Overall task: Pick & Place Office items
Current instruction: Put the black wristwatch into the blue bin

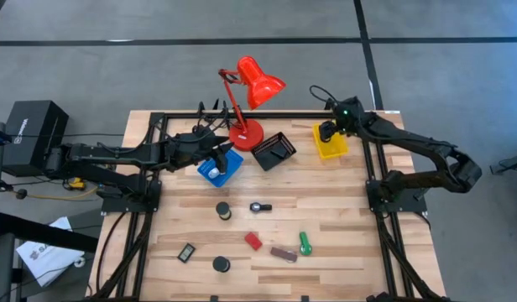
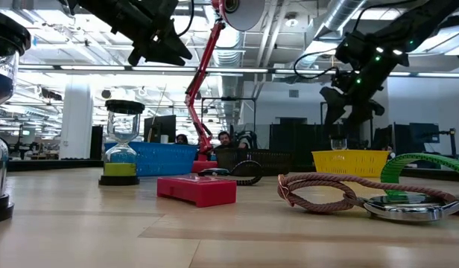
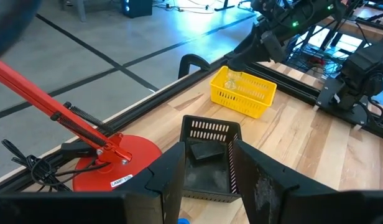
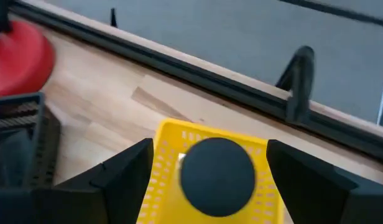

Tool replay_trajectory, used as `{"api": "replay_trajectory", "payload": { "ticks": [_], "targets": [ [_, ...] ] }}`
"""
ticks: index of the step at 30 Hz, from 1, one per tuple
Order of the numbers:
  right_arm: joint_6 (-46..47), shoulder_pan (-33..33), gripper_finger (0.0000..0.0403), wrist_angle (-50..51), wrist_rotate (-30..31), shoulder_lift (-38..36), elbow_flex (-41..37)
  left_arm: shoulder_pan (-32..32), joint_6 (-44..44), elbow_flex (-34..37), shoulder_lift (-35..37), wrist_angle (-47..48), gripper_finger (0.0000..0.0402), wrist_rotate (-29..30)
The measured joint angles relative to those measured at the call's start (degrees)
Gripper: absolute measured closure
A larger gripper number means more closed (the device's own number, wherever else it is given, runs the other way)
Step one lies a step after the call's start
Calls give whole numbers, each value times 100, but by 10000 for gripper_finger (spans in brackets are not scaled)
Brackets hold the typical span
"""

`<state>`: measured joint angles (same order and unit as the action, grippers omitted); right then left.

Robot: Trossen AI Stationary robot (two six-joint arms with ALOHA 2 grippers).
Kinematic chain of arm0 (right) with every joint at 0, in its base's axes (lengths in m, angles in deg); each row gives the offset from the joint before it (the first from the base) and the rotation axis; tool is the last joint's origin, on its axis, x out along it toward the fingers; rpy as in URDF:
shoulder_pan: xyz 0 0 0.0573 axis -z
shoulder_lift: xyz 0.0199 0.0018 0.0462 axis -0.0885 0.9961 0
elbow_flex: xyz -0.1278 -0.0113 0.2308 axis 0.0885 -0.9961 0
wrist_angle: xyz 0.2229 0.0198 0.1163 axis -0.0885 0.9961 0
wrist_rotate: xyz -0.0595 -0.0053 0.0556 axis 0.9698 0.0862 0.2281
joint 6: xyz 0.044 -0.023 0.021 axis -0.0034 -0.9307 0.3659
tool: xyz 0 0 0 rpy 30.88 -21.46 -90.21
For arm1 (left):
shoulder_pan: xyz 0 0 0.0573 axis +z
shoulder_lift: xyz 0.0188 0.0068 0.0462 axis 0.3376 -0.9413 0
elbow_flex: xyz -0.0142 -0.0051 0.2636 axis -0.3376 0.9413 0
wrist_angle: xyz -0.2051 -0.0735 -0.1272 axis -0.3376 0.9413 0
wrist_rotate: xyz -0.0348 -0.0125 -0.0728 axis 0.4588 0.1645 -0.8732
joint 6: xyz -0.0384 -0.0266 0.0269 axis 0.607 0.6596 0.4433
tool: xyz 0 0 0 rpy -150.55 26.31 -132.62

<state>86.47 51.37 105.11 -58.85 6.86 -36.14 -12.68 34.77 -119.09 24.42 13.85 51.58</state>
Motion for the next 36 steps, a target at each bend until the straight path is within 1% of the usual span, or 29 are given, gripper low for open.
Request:
{"api": "replay_trajectory", "payload": {
  "ticks": [4, 6, 11, 14, 18, 21, 24, 29, 32, 36],
  "targets": [
    [-702, -266, 99, -144, -25, -2, 5, 0, -4, 0, 0, -14, 271, -2],
    [-845, -422, 99, -89, -51, -60, 78, 0, -8, 0, 0, -40, 271, -4],
    [-672, -814, 99, -126, -438, -515, 266, 0, 30, 0, 0, -87, 271, -7],
    [-615, -1141, 99, -190, -473, -874, 341, 0, 35, 0, 0, -85, 271, -7],
    [-228, -1772, 99, -45, -498, -1360, 352, -21, 28, 0, 0, -85, 271, -50],
    [-217, -2422, 99, 309, -495, -1528, 354, -26, 15, 0, 0, -113, 271, -66],
    [-214, -3093, 99, 610, -474, -1463, 338, -54, 35, 0, 0, -171, 271, -346],
    [-324, -4075, 99, -2, -469, -1137, 58, -201, -371, 0, 0, -323, 271, -1151],
    [-320, -4267, 99, -179, -475, -1038, 118, -359, -473, 0, 2, -416, 271, -1409],
    [-411, -4220, 99, -215, -433, -1051, 205, -578, -633, 0, 0, -429, 271, -1436]
  ]
}}
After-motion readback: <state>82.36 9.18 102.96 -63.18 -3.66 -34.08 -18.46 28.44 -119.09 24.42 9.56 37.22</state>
